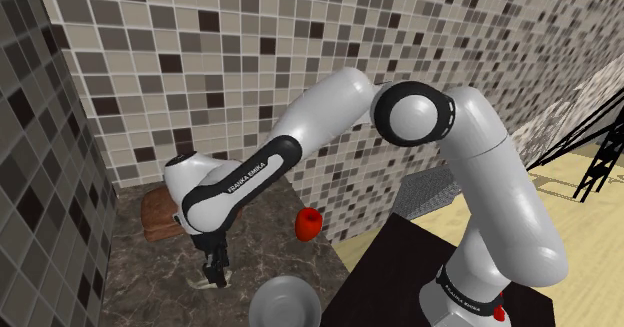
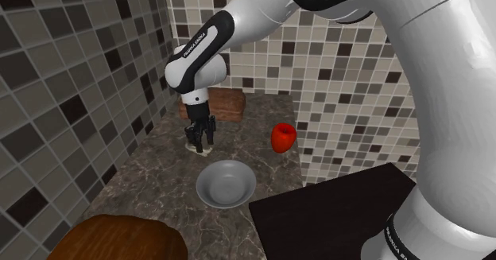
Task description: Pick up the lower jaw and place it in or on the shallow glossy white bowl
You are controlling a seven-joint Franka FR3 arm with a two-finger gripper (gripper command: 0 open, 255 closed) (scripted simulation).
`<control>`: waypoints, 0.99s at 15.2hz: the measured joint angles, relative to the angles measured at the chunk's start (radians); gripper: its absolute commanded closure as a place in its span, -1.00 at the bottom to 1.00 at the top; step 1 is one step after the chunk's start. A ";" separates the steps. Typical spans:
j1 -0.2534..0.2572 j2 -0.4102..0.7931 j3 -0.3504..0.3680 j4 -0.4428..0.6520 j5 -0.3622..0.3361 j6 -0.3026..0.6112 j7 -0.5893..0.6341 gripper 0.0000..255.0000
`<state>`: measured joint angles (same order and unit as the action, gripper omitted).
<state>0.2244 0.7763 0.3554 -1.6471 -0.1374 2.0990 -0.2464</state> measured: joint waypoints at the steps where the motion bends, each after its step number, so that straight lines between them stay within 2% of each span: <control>1: 0.021 -0.044 -0.009 -0.064 -0.024 0.093 0.043 -1.00; 3: 0.081 -0.127 -0.050 -0.192 -0.098 0.306 0.158 -1.00; 5: 0.107 -0.141 -0.072 -0.233 -0.135 0.401 0.208 -1.00; 11: 0.131 -0.084 -0.100 -0.223 -0.165 0.470 0.236 -1.00; 15: 0.134 -0.074 -0.103 -0.217 -0.168 0.475 0.238 -1.00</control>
<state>0.3586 0.7019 0.2526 -1.8642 -0.3051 2.5737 -0.0080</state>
